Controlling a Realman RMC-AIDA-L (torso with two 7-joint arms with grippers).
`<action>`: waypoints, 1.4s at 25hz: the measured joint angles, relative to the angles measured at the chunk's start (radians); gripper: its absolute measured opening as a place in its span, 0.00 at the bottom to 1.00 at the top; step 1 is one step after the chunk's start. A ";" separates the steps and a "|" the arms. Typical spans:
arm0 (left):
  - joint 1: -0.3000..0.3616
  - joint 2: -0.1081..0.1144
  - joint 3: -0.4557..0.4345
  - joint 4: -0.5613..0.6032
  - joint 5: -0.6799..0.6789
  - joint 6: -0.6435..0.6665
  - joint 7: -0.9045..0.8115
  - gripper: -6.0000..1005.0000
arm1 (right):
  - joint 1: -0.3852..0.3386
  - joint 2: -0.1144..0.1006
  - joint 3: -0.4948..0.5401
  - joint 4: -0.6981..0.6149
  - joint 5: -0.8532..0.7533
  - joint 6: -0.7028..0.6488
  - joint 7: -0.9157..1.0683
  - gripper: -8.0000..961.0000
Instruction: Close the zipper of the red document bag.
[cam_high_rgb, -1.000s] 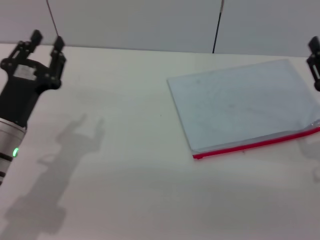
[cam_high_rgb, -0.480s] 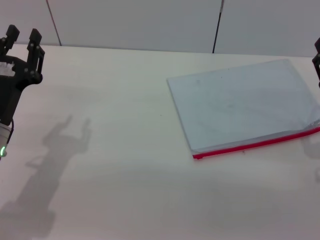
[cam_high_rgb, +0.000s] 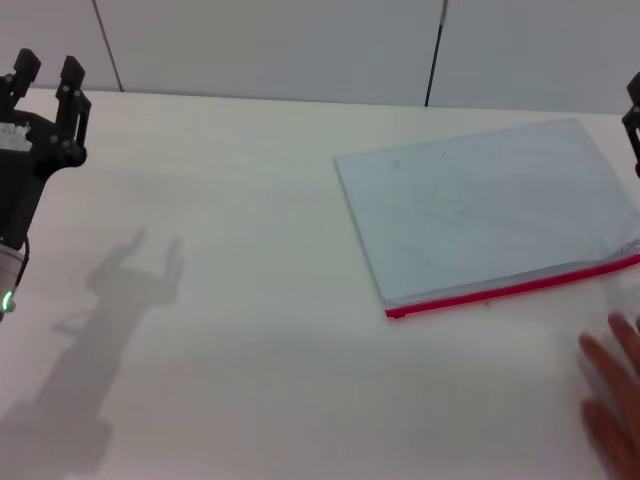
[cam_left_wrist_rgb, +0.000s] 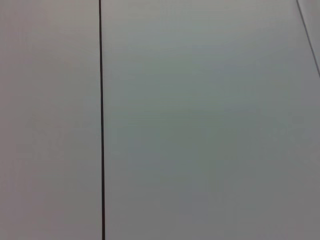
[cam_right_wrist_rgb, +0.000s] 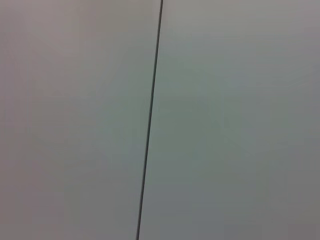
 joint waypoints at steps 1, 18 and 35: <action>0.000 0.000 0.000 0.000 0.000 -0.001 0.000 0.44 | 0.000 0.000 0.000 0.000 0.000 0.000 0.000 0.61; 0.000 -0.001 0.000 0.000 0.000 -0.003 -0.001 0.43 | 0.002 -0.002 -0.015 0.010 -0.002 0.001 0.000 0.60; 0.000 -0.002 0.004 0.000 0.000 -0.001 -0.001 0.43 | 0.001 -0.002 -0.015 0.010 0.000 0.003 0.000 0.60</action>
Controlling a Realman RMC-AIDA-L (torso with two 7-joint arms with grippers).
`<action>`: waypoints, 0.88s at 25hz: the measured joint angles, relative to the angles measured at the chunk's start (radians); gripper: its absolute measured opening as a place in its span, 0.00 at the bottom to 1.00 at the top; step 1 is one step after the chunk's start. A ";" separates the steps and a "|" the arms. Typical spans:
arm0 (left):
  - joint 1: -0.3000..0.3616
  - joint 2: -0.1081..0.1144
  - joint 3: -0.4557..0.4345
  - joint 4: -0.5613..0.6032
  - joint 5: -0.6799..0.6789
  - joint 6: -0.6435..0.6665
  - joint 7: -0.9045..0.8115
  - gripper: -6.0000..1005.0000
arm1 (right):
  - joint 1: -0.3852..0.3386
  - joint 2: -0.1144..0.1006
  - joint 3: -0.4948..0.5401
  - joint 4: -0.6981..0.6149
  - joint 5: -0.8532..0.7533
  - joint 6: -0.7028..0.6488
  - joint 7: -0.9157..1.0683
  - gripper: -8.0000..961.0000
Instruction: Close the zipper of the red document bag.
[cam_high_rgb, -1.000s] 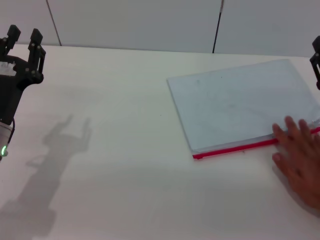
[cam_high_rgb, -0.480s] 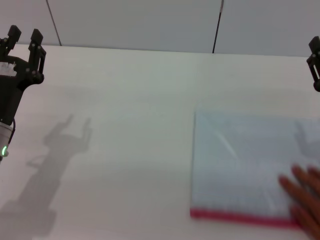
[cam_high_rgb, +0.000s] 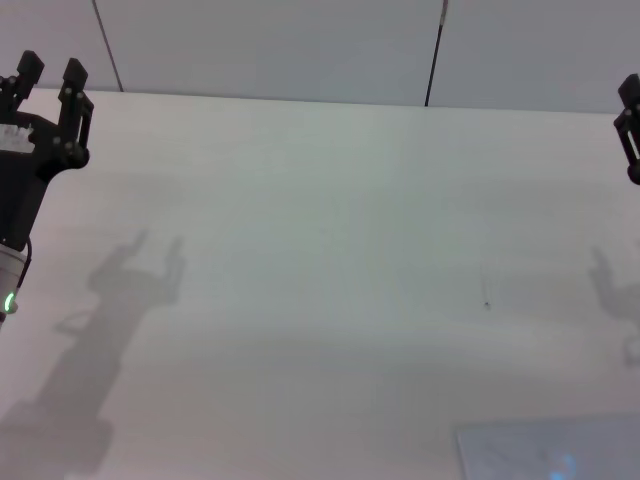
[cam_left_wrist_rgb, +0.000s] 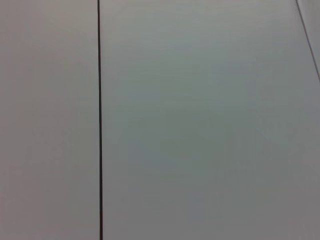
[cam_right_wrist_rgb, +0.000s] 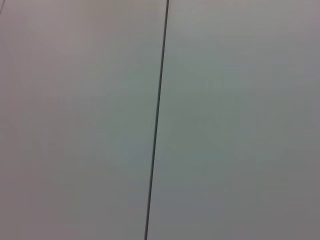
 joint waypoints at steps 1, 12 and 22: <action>0.000 0.000 0.000 0.000 0.000 0.000 0.000 0.43 | 0.000 0.000 0.000 0.000 0.000 0.000 0.000 0.60; -0.001 0.000 0.001 0.000 0.000 -0.001 0.000 0.43 | 0.001 0.000 0.000 0.000 0.000 0.003 0.000 0.60; -0.002 0.000 -0.002 0.000 0.000 -0.002 0.000 0.43 | -0.002 0.000 0.000 0.000 0.000 -0.001 0.000 0.60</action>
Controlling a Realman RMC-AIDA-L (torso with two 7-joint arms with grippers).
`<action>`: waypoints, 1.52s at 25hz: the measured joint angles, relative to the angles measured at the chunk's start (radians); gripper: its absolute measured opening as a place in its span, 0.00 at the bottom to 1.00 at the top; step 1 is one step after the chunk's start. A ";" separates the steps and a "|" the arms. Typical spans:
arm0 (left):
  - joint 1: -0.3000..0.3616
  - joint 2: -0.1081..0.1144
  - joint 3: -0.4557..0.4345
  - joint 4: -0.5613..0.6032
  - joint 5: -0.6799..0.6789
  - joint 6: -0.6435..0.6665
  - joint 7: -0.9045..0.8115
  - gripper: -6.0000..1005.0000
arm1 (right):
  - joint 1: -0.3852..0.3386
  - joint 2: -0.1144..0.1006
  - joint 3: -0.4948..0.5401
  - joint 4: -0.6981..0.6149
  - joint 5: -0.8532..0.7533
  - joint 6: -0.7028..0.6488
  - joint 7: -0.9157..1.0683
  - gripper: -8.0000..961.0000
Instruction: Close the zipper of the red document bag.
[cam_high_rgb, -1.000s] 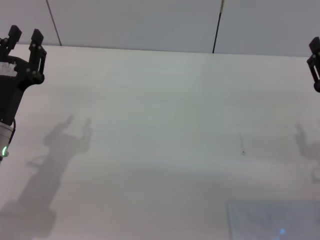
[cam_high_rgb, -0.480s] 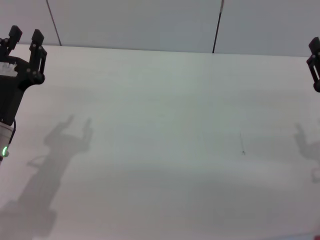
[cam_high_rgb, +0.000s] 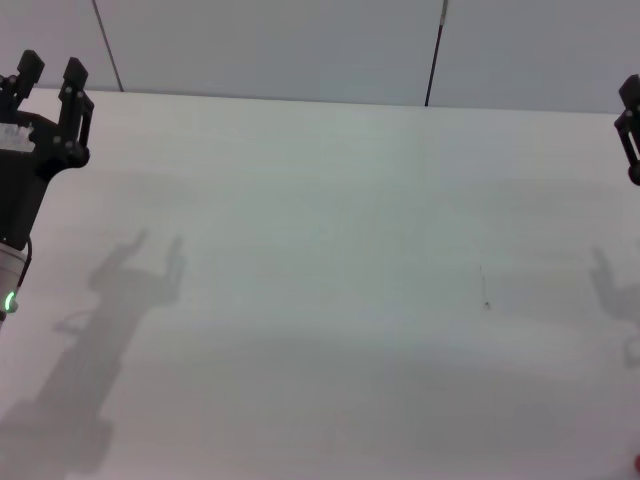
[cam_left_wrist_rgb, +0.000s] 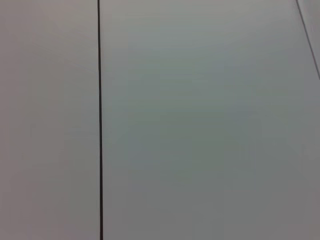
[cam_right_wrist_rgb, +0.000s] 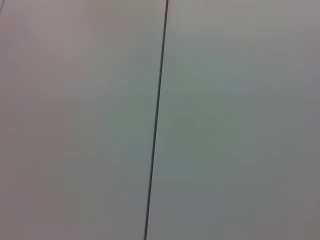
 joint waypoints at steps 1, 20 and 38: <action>0.000 0.000 0.000 0.000 0.000 0.000 0.000 0.43 | 0.000 0.000 0.000 0.000 0.000 -0.001 0.000 0.60; -0.002 -0.001 0.005 -0.005 0.009 0.003 0.000 0.43 | -0.001 -0.003 0.000 0.013 -0.002 -0.011 0.000 0.60; -0.003 -0.002 0.008 -0.008 0.013 0.006 0.000 0.43 | -0.012 -0.002 0.000 0.014 -0.002 -0.045 0.002 0.61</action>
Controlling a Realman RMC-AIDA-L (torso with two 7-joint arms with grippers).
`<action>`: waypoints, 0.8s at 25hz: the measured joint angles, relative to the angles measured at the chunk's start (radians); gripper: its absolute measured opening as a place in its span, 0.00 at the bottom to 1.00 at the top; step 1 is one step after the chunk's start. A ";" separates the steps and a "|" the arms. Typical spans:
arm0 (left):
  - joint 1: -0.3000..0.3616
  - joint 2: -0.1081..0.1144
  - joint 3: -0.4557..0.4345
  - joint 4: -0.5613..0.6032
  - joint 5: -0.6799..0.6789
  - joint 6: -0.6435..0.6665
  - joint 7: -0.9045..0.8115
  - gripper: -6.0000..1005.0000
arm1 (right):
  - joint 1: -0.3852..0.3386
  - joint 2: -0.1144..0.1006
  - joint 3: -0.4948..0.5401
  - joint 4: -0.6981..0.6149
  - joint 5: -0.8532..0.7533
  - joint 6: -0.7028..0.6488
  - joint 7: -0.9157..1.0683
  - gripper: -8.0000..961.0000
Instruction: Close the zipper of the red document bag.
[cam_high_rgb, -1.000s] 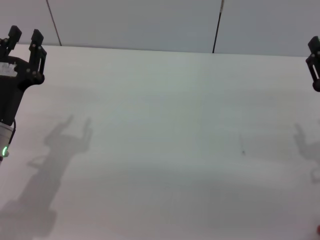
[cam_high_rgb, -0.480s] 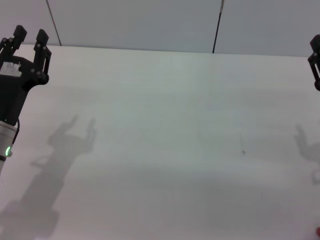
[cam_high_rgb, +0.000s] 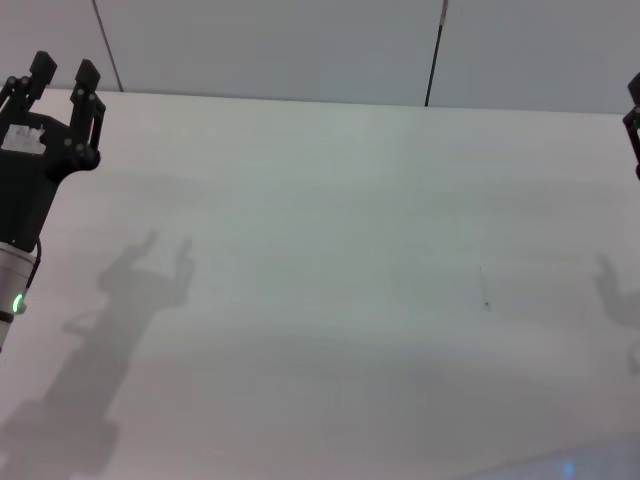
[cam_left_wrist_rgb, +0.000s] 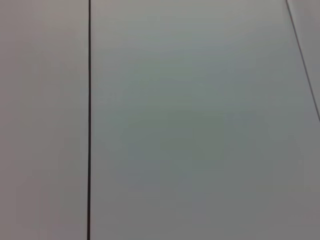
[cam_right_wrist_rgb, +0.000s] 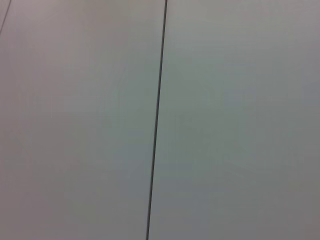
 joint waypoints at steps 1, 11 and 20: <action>0.000 0.000 0.000 0.000 0.000 0.000 0.000 0.43 | 0.000 0.000 0.000 0.000 0.000 0.000 0.000 0.61; 0.000 0.000 0.000 0.000 0.001 -0.003 0.000 0.43 | -0.006 0.000 -0.005 0.009 0.000 -0.012 0.000 0.61; 0.000 0.000 0.000 0.000 0.001 -0.003 0.000 0.43 | -0.010 -0.001 -0.009 0.011 0.000 -0.028 0.000 0.61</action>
